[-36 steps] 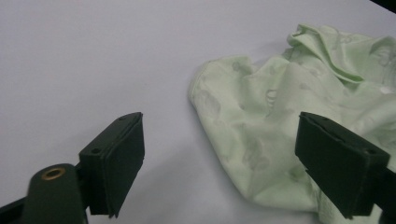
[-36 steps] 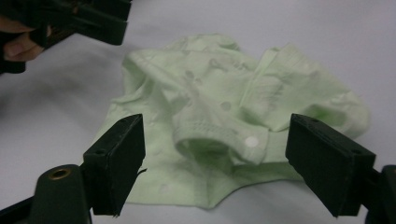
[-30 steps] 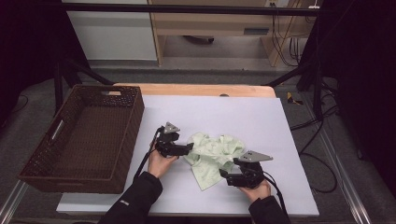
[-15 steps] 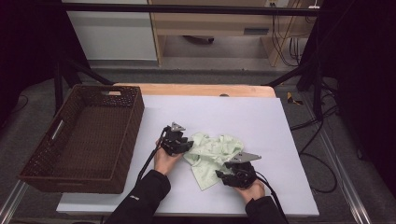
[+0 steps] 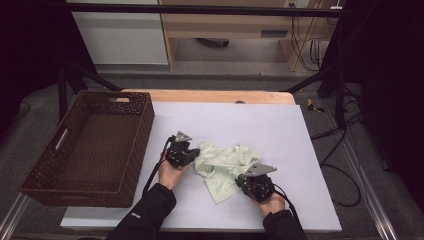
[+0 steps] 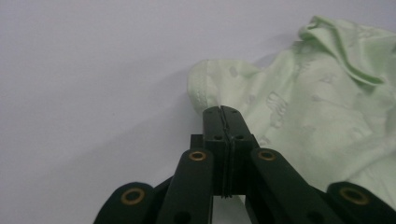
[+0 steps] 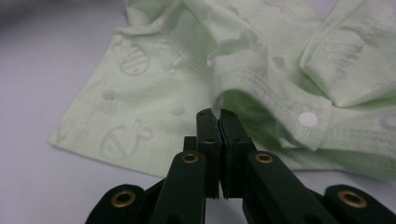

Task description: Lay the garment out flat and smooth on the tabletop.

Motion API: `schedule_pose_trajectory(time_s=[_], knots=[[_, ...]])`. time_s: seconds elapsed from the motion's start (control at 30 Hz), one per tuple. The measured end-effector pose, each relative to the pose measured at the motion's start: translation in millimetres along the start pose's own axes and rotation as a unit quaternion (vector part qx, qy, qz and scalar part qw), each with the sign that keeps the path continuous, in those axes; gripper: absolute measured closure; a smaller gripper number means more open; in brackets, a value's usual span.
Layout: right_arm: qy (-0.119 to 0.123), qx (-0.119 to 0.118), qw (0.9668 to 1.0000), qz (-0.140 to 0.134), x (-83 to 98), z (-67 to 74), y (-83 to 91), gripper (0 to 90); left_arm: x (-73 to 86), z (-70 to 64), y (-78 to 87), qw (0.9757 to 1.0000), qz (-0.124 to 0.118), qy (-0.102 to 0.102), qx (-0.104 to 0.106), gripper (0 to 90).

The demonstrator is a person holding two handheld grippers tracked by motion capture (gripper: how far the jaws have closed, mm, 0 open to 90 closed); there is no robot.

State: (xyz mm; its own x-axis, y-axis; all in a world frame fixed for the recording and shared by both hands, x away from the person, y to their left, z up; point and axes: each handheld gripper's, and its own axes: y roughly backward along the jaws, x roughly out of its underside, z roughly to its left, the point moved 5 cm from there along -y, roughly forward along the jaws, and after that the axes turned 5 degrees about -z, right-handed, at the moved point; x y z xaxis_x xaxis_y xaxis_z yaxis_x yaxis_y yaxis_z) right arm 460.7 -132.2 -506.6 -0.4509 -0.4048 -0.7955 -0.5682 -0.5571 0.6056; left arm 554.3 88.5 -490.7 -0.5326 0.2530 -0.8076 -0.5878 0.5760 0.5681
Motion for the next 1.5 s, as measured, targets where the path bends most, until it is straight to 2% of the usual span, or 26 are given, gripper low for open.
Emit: schedule_pose_trajectory(time_s=[0.03,0.2,0.33,0.43,0.5,0.53,0.57,0.6,0.67,0.73,0.8,0.9,1.03,1.1,1.17,1.23,1.33,1.43,1.5], knots=[[-0.004,-0.005,1.0,-0.001,-0.8,-0.3,2.6,89.3,1.2,0.1,10.9,1.0,-0.006,-0.002,0.005,89.0],[-0.014,-0.025,0.9993,-0.023,-5.7,-1.6,19.7,89.4,9.4,-4.5,42.2,0.9997,-0.011,-0.013,0.018,89.0],[-0.018,-0.039,0.9986,-0.031,-8.3,-3.5,33.7,89.4,20.4,-13.3,65.4,0.9991,-0.014,-0.005,0.039,89.0],[-0.019,-0.045,0.9983,-0.032,-8.4,-5.1,41.4,89.3,28.8,-22.5,73.9,0.9989,-0.009,-0.006,0.046,89.0],[-0.02,-0.048,0.9984,-0.022,-5.5,-6.4,44.4,89.2,36.3,-31.2,76.6,0.9986,-0.002,-0.007,0.052,88.9],[-0.015,-0.037,0.999,-0.019,-2.5,-9.4,44.3,89.2,39.0,-33.8,76.6,0.9985,0.001,-0.007,0.054,88.8],[-0.015,-0.037,0.999,-0.019,-2.5,-9.4,44.3,89.2,39.0,-33.8,76.6,0.9985,0.001,-0.007,0.054,88.7],[-0.015,-0.021,0.9997,-0.002,4.4,-16.2,42.2,88.7,45.5,-39.7,74.4,0.9981,0.011,-0.011,0.059,88.5],[-0.03,-0.018,0.9993,0.011,11.0,-21.8,40.4,88.0,49.1,-41.9,70.0,0.998,0.018,-0.017,0.059,86.7],[-0.043,-0.011,0.9989,0.012,15.8,-28.2,39.6,79.6,49.9,-39.8,67.3,0.9984,0.019,-0.017,0.051,77.8],[-0.051,-0.006,0.9987,-0.001,14.4,-30.7,41.6,72.0,49.0,-35.6,66.3,0.9991,0.017,-0.015,0.036,64.0],[-0.05,0.004,0.9976,-0.049,6.6,-33.1,47.0,57.2,42.7,-24.2,66.8,0.9998,0.004,-0.02,0.003,40.0],[-0.047,0.022,0.9956,-0.079,-4.6,-36.2,46.1,45.7,34.1,-10.9,63.9,1.0,0.0,-0.01,0.001,25.2],[-0.048,0.026,0.994,-0.095,-12.8,-38.0,47.1,42.9,32.7,-6.5,60.3,1.0,-0.001,-0.008,-0.002,23.0],[-0.056,0.023,0.9918,-0.112,-21.2,-38.8,48.9,41.5,32.8,-3.5,54.2,0.9998,0.005,-0.016,-0.006,21.2],[-0.056,0.022,0.9913,-0.117,-27.7,-38.5,46.0,41.1,32.6,-0.2,47.5,0.9997,0.008,-0.019,-0.01,21.2],[-0.05,0.019,0.9929,-0.107,-34.4,-37.9,30.3,41.0,30.4,4.7,37.5,0.9998,0.004,-0.015,-0.012,24.2],[-0.046,0.016,0.9957,-0.079,-36.6,-35.3,7.7,41.8,30.6,9.1,27.0,0.9998,0.012,-0.011,-0.011,27.0],[-0.035,0.019,0.9973,-0.062,-35.8,-33.5,-4.7,45.9,33.0,12.3,21.7,0.9996,0.019,-0.013,-0.014,34.1]])
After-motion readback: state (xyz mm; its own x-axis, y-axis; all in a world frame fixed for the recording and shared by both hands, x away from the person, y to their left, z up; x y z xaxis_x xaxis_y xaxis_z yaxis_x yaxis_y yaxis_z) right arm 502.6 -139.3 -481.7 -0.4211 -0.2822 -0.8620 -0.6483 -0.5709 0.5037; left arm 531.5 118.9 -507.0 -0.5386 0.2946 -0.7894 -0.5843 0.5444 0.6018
